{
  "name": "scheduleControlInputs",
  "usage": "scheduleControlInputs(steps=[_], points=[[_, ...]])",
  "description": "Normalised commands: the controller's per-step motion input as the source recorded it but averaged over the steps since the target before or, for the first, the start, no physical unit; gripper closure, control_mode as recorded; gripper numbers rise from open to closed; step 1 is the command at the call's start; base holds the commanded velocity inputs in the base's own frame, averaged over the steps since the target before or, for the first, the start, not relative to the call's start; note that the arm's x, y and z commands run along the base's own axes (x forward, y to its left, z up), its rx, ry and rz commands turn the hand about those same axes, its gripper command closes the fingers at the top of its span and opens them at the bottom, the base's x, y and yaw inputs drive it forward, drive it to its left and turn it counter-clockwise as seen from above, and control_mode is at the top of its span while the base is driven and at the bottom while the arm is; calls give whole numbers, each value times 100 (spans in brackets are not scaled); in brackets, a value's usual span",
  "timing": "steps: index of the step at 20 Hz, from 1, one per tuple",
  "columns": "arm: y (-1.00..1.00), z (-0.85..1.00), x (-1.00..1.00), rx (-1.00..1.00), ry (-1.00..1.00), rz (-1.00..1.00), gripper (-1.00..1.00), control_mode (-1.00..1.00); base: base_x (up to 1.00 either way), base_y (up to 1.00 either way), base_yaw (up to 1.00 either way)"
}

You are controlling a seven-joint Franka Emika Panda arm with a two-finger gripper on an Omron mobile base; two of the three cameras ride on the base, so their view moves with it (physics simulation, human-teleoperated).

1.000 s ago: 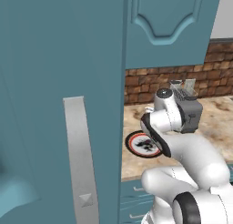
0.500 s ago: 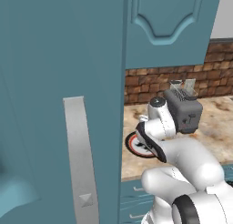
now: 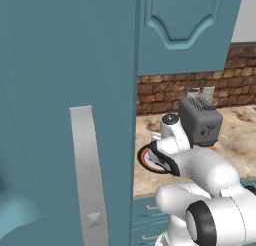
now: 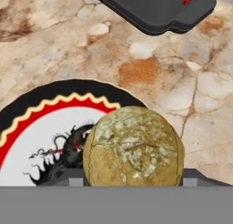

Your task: Pick the avocado and bread from the counter and place them on the plate. Then pick the jam from the cabinet and place it next to the plate. Lastly close the cabinet door.

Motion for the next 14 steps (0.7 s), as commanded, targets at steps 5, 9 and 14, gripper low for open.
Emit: scheduleControlInputs(steps=[5,9,14], points=[[11,-27,10,0,4,0,-100,-100,0,0,0],[9,-22,5,0,5,0,-100,-100,0,0,0],[0,-6,0,0,3,0,-100,-100,0,0,0]])
